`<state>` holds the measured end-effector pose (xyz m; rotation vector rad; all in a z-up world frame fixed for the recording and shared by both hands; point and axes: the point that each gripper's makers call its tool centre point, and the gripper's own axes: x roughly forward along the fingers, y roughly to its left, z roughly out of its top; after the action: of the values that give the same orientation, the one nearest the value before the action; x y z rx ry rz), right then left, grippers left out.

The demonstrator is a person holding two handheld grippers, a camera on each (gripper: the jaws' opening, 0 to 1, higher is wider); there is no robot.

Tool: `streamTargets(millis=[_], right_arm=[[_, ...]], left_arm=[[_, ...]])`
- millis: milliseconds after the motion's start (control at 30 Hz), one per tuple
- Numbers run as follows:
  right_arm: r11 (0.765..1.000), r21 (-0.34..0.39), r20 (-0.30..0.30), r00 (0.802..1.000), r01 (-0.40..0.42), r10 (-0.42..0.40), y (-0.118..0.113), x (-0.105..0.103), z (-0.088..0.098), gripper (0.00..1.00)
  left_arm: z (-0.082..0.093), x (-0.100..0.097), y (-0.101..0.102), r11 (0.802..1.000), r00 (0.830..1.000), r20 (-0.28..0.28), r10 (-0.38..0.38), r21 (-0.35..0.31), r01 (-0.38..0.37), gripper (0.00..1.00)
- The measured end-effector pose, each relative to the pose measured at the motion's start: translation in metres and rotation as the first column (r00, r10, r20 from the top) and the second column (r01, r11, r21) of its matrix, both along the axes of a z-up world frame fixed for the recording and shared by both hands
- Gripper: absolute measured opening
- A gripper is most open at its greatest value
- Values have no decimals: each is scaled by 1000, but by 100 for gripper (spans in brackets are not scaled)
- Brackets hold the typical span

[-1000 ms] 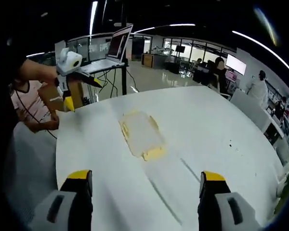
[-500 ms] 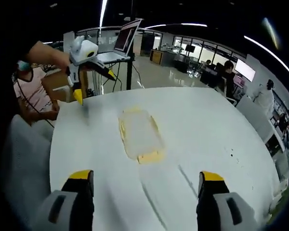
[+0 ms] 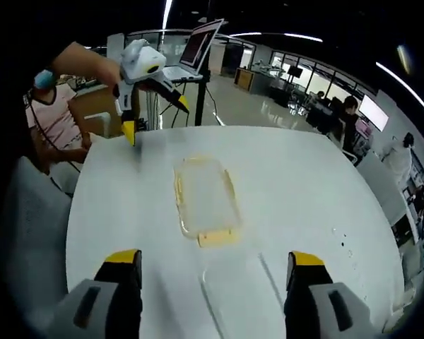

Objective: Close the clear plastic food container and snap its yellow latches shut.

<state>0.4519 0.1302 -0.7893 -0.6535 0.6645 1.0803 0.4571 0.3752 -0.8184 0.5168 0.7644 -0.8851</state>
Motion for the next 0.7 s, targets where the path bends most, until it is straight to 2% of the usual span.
streamTargets(millis=[133, 300, 433, 567, 667, 700], right_arm=[[1000, 9, -20, 1000, -18, 18, 5, 3, -4, 83], [998, -23, -30, 998, -64, 64, 10, 2, -11, 81], [996, -44, -44, 996, -82, 80, 13, 6, -16, 78], [993, -62, -67, 993, -102, 97, 17, 9, -21, 72], [992, -84, -137, 988, -89, 77, 18, 6, -29, 79], [992, -84, -135, 987, -96, 84, 21, 8, -31, 81]], left_arm=[[-8, 3, -1, 996, 997, -6, -78, 48, 78, 96], [-15, 6, -5, 983, 987, -12, -161, 88, 162, 97], [-21, 6, -9, 965, 971, -38, -237, 101, 240, 95], [-26, 11, -12, 952, 959, -48, -278, 116, 282, 95], [-27, 16, -13, 954, 959, -58, -279, 102, 284, 94], [-27, 18, -14, 954, 959, -63, -277, 97, 282, 94]])
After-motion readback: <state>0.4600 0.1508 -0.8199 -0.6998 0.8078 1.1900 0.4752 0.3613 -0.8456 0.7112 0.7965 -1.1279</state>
